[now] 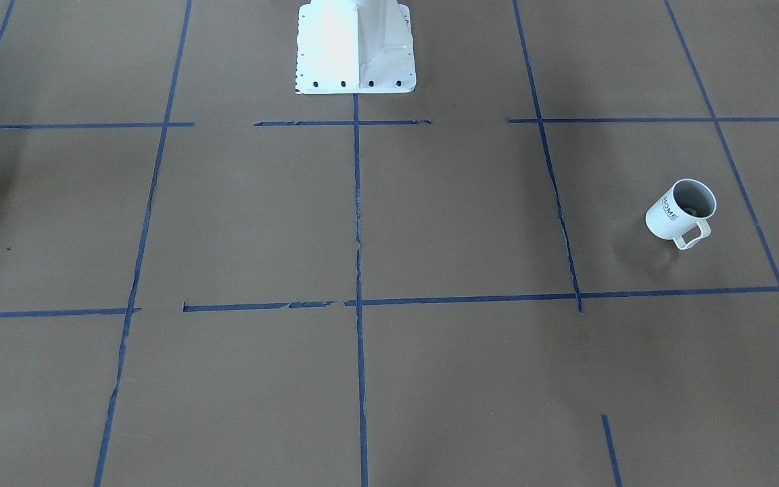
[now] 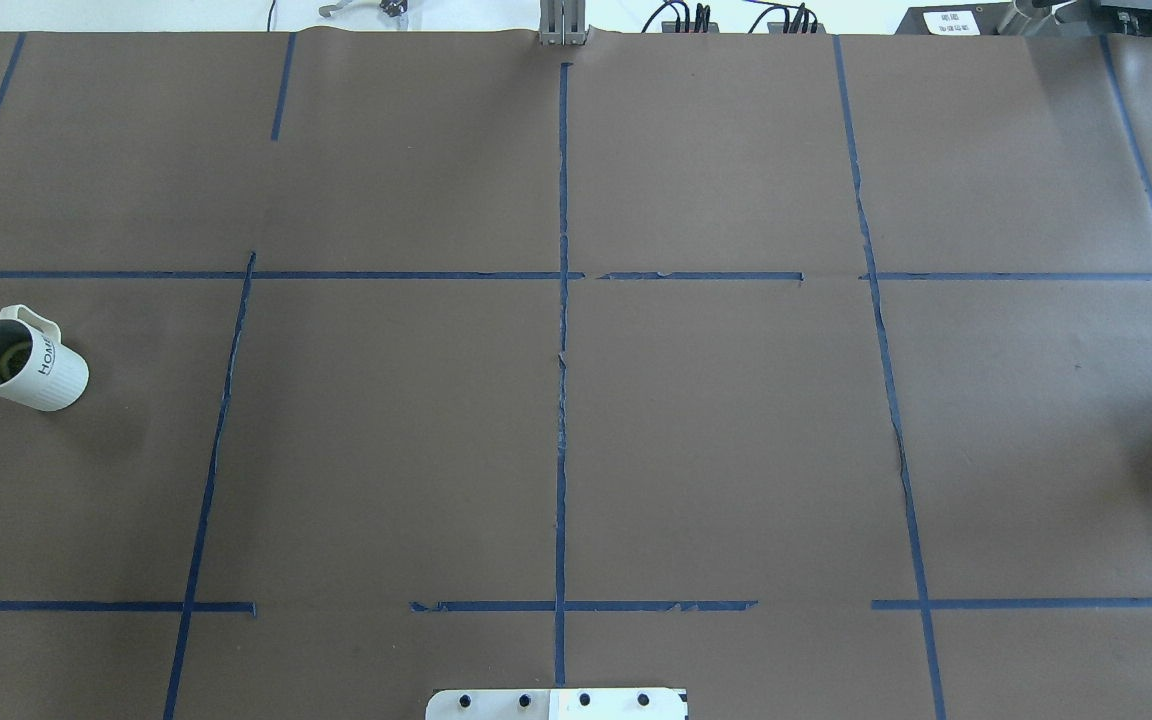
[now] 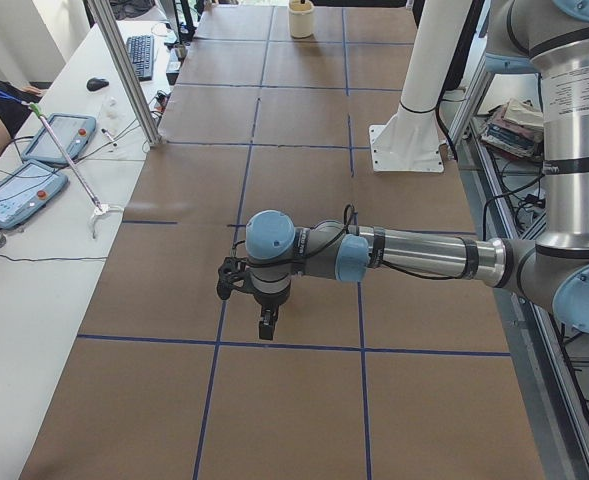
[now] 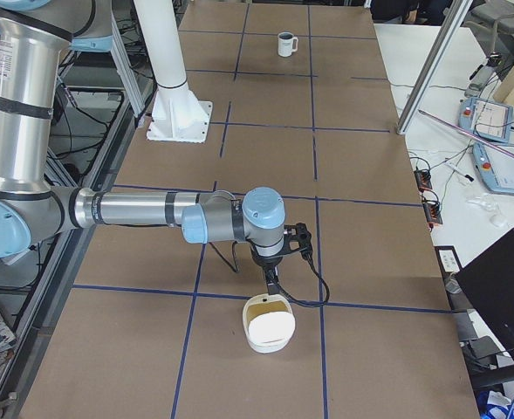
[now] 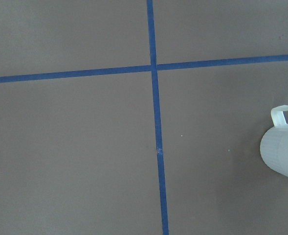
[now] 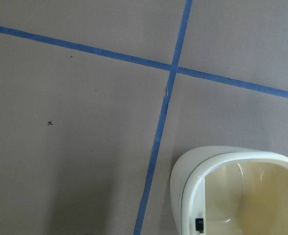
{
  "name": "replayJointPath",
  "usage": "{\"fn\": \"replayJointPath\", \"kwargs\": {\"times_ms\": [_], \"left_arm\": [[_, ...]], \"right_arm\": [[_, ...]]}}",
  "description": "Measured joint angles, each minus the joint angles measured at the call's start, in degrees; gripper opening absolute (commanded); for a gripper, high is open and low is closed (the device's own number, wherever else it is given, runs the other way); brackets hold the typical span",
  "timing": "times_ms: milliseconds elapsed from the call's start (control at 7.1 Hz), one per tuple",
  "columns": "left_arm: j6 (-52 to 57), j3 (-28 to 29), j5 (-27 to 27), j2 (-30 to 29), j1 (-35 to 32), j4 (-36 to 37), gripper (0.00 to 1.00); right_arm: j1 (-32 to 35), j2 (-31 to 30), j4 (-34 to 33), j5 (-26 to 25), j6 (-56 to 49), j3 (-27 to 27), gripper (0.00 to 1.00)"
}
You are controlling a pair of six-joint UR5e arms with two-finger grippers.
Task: Left arm hands cup to right arm to dump lemon
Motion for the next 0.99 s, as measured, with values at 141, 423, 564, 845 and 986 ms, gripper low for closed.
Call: {"fn": "replayJointPath", "kwargs": {"times_ms": [141,423,564,845,986], "left_arm": [[0.1,-0.1,0.1,0.0,0.0,0.0,1.00],[0.3,-0.2,0.3,0.0,0.0,0.0,1.00],[0.2,-0.3,0.5,-0.3,0.1,-0.1,1.00],[-0.3,0.7,1.0,-5.1,0.2,-1.4,1.00],[-0.7,0.8,1.0,-7.0,0.2,-2.0,1.00]], "right_arm": [[0.0,0.0,0.2,0.1,0.0,0.1,1.00],[0.0,0.1,1.9,0.3,0.3,0.4,1.00],[0.0,0.1,2.5,0.8,0.7,0.8,1.00],[0.0,0.1,4.3,1.9,1.0,3.2,1.00],[0.0,0.0,5.0,2.1,1.3,4.7,1.00]]}}
